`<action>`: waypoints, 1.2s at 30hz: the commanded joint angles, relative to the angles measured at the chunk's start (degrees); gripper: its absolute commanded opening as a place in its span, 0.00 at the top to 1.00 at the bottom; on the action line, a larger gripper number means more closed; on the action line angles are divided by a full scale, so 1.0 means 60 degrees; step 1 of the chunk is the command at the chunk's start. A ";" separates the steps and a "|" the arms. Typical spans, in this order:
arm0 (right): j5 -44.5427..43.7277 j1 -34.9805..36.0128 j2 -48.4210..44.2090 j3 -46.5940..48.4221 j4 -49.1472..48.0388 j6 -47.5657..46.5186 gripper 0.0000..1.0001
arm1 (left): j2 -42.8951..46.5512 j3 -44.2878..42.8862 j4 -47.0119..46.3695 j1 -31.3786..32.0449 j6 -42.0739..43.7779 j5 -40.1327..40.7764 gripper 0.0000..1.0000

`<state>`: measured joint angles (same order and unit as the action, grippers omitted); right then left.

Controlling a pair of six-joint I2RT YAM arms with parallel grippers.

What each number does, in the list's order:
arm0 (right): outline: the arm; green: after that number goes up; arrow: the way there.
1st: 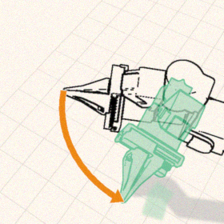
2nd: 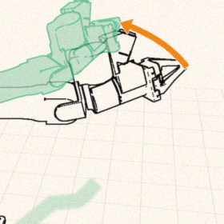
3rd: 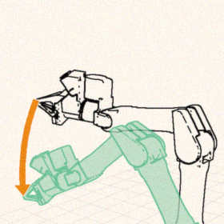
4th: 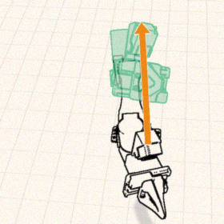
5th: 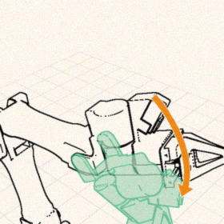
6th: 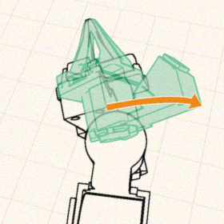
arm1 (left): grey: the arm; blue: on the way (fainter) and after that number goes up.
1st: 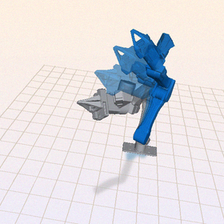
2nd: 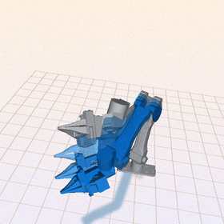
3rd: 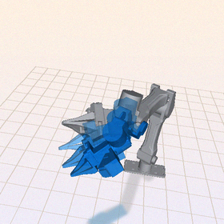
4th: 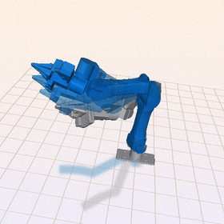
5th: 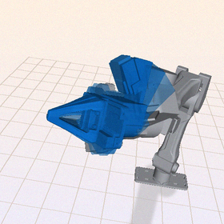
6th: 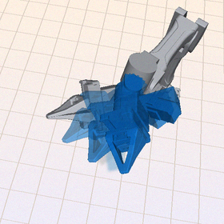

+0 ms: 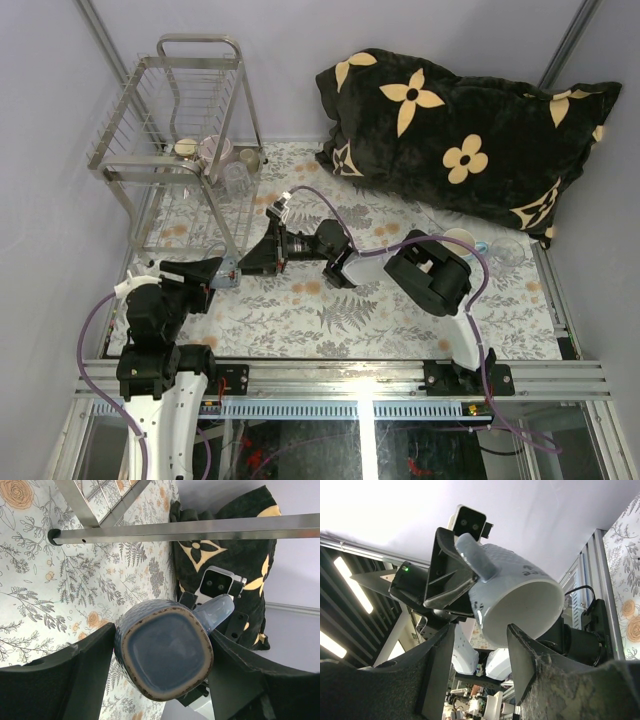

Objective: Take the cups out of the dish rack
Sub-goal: Place the cup at the center of the board.

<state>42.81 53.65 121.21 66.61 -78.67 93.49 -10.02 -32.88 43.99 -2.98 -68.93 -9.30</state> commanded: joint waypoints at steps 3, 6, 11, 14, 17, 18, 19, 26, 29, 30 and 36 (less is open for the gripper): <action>0.0256 0.0201 0.0145 0.0686 -0.0042 -0.0131 0.48 | -0.0053 -0.0241 -0.0804 0.0031 0.0197 -0.0652 1.00; 0.0348 0.0259 0.0173 0.0926 0.0011 -0.0084 0.52 | -0.0092 -0.0149 -0.0911 0.0029 0.0194 -0.0761 1.00; 0.0442 0.0299 0.0146 0.1046 -0.0039 -0.0005 0.58 | -0.0100 -0.0152 -0.1009 0.0031 0.0205 -0.0731 1.00; 0.0504 0.0352 0.0144 0.1185 -0.0021 0.0010 0.60 | -0.0128 -0.0099 -0.1121 0.0031 0.0130 -0.0817 1.00; 0.0565 0.0402 0.0170 0.1265 0.0027 -0.0022 0.63 | -0.0118 -0.0057 -0.1197 0.0037 0.0050 -0.0829 1.00; 0.0581 0.0419 0.0187 0.1299 0.0031 -0.0007 0.64 | -0.0097 -0.0049 -0.1238 0.0029 0.0040 -0.0831 1.00; 0.0596 0.0446 0.0202 0.1354 0.0039 -0.0001 0.64 | -0.0102 -0.0035 -0.1254 0.0029 0.0034 -0.0842 1.00; 0.0609 0.0471 0.0227 0.1395 0.0039 0.0018 0.96 | -0.0118 -0.0012 -0.1264 0.0037 0.0061 -0.0825 0.99; 0.0525 0.0465 0.0179 0.1248 -0.0014 0.0039 1.00 | -0.0181 -0.0027 -0.1264 0.0030 0.0152 -0.0811 0.97; 0.0504 0.0471 0.0175 0.1222 -0.0029 0.0058 1.00 | -0.0213 -0.0042 -0.1255 0.0029 0.0183 -0.0816 0.96; 0.0359 0.0367 0.0232 0.1067 -0.0288 0.0256 1.00 | -0.0247 -0.0475 -0.0999 0.0035 0.0637 -0.0595 0.58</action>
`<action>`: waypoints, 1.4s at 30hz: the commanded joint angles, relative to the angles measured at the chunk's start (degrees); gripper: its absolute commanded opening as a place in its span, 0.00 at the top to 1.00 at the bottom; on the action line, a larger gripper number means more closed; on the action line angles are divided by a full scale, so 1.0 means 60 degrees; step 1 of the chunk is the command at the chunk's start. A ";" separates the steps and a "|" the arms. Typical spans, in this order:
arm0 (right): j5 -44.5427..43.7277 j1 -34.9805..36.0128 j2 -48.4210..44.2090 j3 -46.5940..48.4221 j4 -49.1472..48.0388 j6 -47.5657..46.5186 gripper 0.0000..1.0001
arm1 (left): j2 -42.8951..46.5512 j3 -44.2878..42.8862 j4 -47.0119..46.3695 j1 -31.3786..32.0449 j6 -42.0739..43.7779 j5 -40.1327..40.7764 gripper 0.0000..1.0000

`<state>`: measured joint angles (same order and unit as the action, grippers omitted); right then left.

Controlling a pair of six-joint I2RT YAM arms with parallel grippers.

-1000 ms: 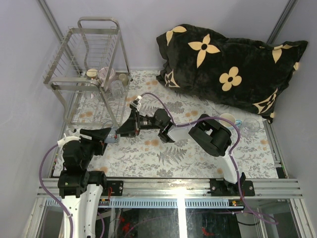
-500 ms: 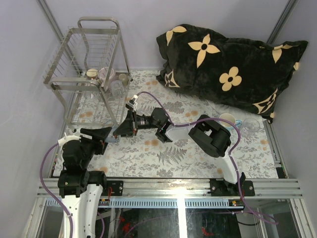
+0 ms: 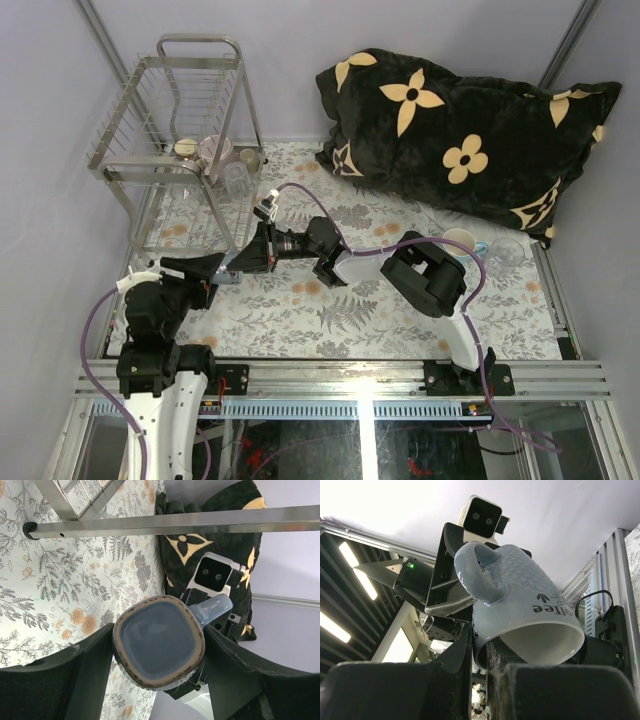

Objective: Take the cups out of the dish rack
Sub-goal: Place the cup at the center of the board.

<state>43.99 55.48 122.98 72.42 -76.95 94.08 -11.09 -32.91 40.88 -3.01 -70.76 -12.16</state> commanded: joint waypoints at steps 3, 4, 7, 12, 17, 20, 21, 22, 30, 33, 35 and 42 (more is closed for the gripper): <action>0.0163 -0.0056 -0.0063 -0.0005 -0.0568 0.0175 1.00 | -0.0227 -0.0899 -0.0195 0.0041 0.1283 -0.0001 0.45; 0.0157 -0.0104 -0.0082 -0.0074 -0.0576 0.0177 1.00 | -0.0299 -0.1039 -0.0153 0.0039 0.1391 -0.0039 0.42; 0.0149 -0.0267 -0.0145 -0.0307 -0.0537 0.0107 1.00 | -0.0470 -0.1360 -0.0005 0.0036 0.1630 -0.0010 0.32; 0.0175 -0.0538 -0.0251 -0.0665 -0.0572 0.0076 1.00 | -0.0340 -0.1388 0.0051 0.0034 0.1809 0.0216 0.22; 0.0255 -0.0802 -0.0443 -0.1049 -0.0623 0.0104 1.00 | -0.0363 -0.1368 -0.0004 0.0035 0.1914 0.0275 0.20; 0.0310 -0.1093 -0.0724 -0.1495 -0.0460 0.0015 1.00 | -0.0695 -0.1671 -0.0004 0.0033 0.2287 0.0381 0.20; 0.0326 -0.1211 -0.0855 -0.1672 -0.0258 -0.0158 1.00 | -0.0875 -0.1821 -0.0004 0.0034 0.2443 0.0413 0.20; 0.0350 -0.1327 -0.1043 -0.1822 0.0080 -0.0377 1.00 | -0.1097 -0.1995 0.0054 0.0038 0.2640 0.0425 0.20; -0.0127 -0.2324 -0.3507 -0.1853 0.7364 -0.5109 1.00 | -0.2546 -0.3105 0.0115 0.0040 0.3968 0.0856 0.20; -0.0336 -0.2677 -0.4077 -0.1546 0.8908 -0.5953 1.00 | -0.2818 -0.3153 -0.0105 0.0038 0.4120 0.1091 0.20; -0.0387 -0.2947 -0.4249 -0.1382 0.9566 -0.6276 1.00 | -0.2941 -0.3076 -0.0293 0.0032 0.4147 0.1097 0.20; -0.1782 -0.3834 -0.4536 0.0042 1.3731 -0.8469 1.00 | -0.3928 -0.3233 0.0045 0.0043 0.5117 0.1173 0.20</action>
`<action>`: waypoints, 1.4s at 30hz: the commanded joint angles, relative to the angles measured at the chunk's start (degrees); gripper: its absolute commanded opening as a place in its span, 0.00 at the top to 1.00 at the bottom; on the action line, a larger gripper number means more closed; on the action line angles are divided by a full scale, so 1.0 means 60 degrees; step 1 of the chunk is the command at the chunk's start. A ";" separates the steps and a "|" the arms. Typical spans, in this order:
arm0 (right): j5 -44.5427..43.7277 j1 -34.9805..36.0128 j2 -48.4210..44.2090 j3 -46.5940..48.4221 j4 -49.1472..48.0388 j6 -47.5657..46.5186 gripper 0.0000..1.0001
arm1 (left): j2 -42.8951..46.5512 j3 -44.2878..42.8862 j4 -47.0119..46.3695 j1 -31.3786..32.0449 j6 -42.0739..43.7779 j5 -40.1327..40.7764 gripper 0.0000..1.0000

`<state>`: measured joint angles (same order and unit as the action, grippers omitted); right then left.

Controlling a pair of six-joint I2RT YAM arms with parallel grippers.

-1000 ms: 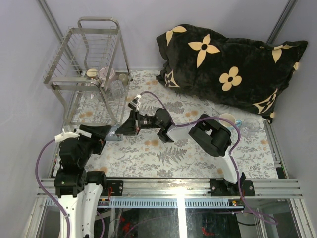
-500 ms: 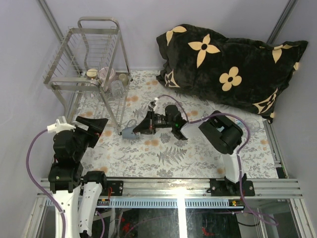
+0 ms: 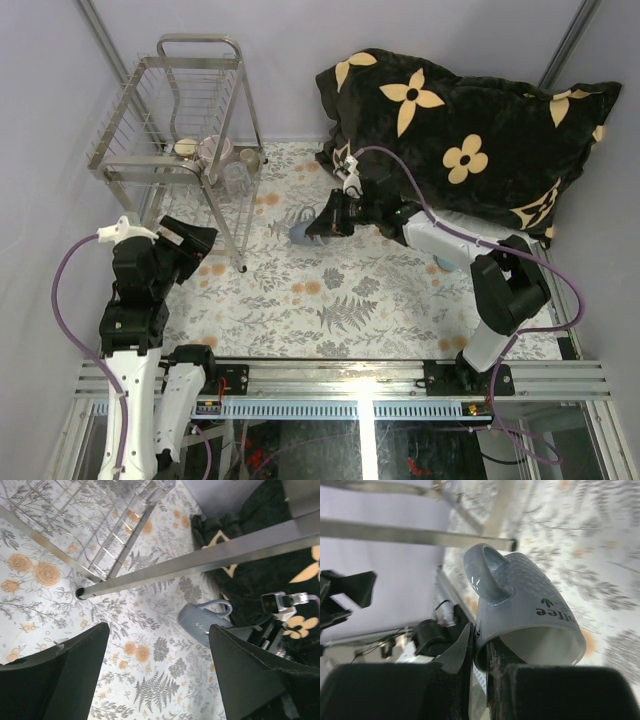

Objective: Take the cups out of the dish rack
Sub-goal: Place the cup at the center of the board.

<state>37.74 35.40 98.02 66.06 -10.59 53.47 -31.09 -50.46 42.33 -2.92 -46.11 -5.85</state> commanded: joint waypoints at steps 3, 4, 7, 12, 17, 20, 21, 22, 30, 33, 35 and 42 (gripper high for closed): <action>-0.1613 -0.0826 -0.0391 0.1687 0.3856 -0.2353 1.00 | -0.0804 -0.0359 -0.0120 0.0029 0.1305 0.0107 0.20; -0.1935 -0.0950 -0.0374 0.1924 0.4291 -0.2574 1.00 | -0.0741 -0.0320 -0.0169 0.0019 0.1343 0.0161 0.20; -0.2746 -0.1483 -0.0216 0.2622 0.5523 -0.3040 1.00 | -0.0578 -0.0269 -0.0208 0.0018 0.1540 0.0311 0.20; -0.4131 -0.2384 0.0383 0.4009 0.7012 -0.3734 1.00 | -0.0744 -0.0541 -0.0064 0.0020 0.1731 0.0471 0.20; -0.5960 -0.2483 0.1546 0.5476 0.8269 -0.4649 1.00 | -0.0838 -0.0534 -0.0120 0.0165 0.1824 0.0605 0.20; -0.6274 -0.2544 0.2017 0.5739 0.8534 -0.4883 1.00 | -0.0860 -0.0547 -0.0125 0.0257 0.1921 0.0729 0.20; -0.6571 -0.2554 0.2130 0.5745 0.8617 -0.4957 1.00 | -0.0841 -0.0560 -0.0087 0.0258 0.1940 0.0783 0.20; -0.6821 -0.2564 0.2202 0.5729 0.8701 -0.5001 1.00 | -0.0832 -0.0576 -0.0048 0.0255 0.1929 0.0797 0.20; -0.7094 -0.2921 0.1960 0.4325 0.8578 -0.5148 1.00 | -0.0780 -0.0522 0.0036 0.0284 0.1913 0.0737 0.20; -0.7272 -0.3033 0.1763 0.3919 0.8753 -0.5288 1.00 | -0.0775 -0.0468 0.0038 0.0334 0.1921 0.0784 0.20; -0.7424 -0.3105 0.1569 0.3475 0.8717 -0.5358 1.00 | -0.0751 -0.0457 -0.0004 0.0361 0.1953 0.0846 0.20; -0.7504 -0.3317 0.1061 0.2693 0.8750 -0.5498 1.00 | -0.0678 -0.0282 -0.0052 0.0417 0.1915 0.0769 0.20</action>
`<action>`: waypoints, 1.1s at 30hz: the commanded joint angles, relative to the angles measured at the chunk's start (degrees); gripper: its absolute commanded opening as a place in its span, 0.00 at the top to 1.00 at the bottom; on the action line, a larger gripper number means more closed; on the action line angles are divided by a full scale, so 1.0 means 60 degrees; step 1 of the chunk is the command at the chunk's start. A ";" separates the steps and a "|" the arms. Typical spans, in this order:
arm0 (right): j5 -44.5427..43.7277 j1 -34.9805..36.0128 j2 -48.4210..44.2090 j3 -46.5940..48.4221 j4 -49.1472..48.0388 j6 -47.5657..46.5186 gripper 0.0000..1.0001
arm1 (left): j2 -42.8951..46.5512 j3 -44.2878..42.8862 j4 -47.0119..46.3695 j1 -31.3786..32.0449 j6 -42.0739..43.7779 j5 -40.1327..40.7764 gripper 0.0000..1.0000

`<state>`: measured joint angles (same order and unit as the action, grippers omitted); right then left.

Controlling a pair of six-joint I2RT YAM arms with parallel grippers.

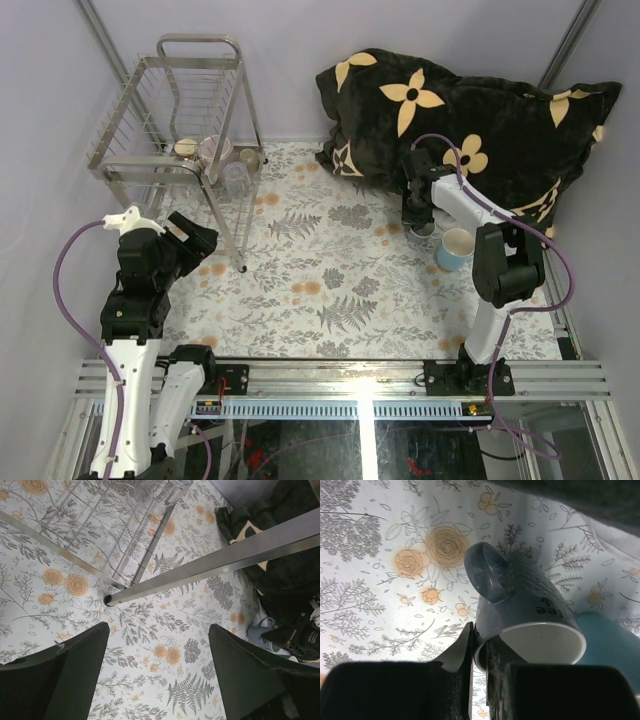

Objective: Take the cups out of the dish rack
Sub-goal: Place the cup at the center of the board.

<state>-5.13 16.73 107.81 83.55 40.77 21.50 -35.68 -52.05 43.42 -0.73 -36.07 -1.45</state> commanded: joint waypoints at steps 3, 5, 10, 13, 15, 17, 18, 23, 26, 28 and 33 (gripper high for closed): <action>-0.0315 -0.0217 -0.0789 -0.0513 0.0207 -0.0209 1.00 | 0.0129 -0.0013 -0.0213 0.0058 0.0241 0.0037 0.20; -0.0280 -0.0234 -0.0888 -0.0673 0.0219 -0.0235 1.00 | 0.0131 -0.0013 -0.0190 0.0067 0.0255 0.0044 0.20; -0.0119 -0.0249 -0.1025 -0.0659 0.0263 -0.0360 1.00 | 0.0141 0.0171 -0.0254 0.0065 0.0184 -0.0015 0.20; -0.0180 -0.0261 -0.0742 -0.0397 0.0372 -0.0446 0.95 | 0.0072 0.0212 -0.0297 0.0085 0.0161 -0.0096 0.20; -0.0144 -0.0269 -0.0614 -0.0331 0.0374 -0.0452 0.85 | 0.0068 0.0148 -0.0287 0.0079 0.0191 -0.0050 0.20; 0.0003 -0.0269 -0.0584 -0.0292 0.0258 -0.0403 0.80 | 0.0061 0.0122 -0.0242 0.0082 0.0224 0.0013 0.20; 0.0041 -0.0269 -0.0570 -0.0249 0.0215 -0.0373 0.77 | 0.0066 0.0110 -0.0241 0.0082 0.0226 0.0021 0.20; 0.0113 -0.0258 -0.0452 -0.0019 0.0239 -0.0339 0.71 | 0.0023 0.0078 -0.0166 0.0078 0.0212 0.0021 0.20; 0.0185 -0.0268 -0.0566 -0.0010 0.0206 -0.0288 0.64 | -0.0056 0.0000 -0.0162 0.0085 0.0212 0.0026 0.20; 0.0244 -0.0268 -0.0677 0.0051 0.0241 -0.0289 0.62 | -0.0127 -0.0049 -0.0174 0.0083 0.0199 -0.0016 0.20; 0.0214 -0.0268 -0.0927 0.0176 0.0341 -0.0263 0.54 | -0.0217 -0.0026 -0.0221 0.0078 0.0222 -0.0029 0.20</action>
<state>-4.47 15.42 105.19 81.43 41.74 19.94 -36.80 -51.22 43.42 -0.40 -36.07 -1.50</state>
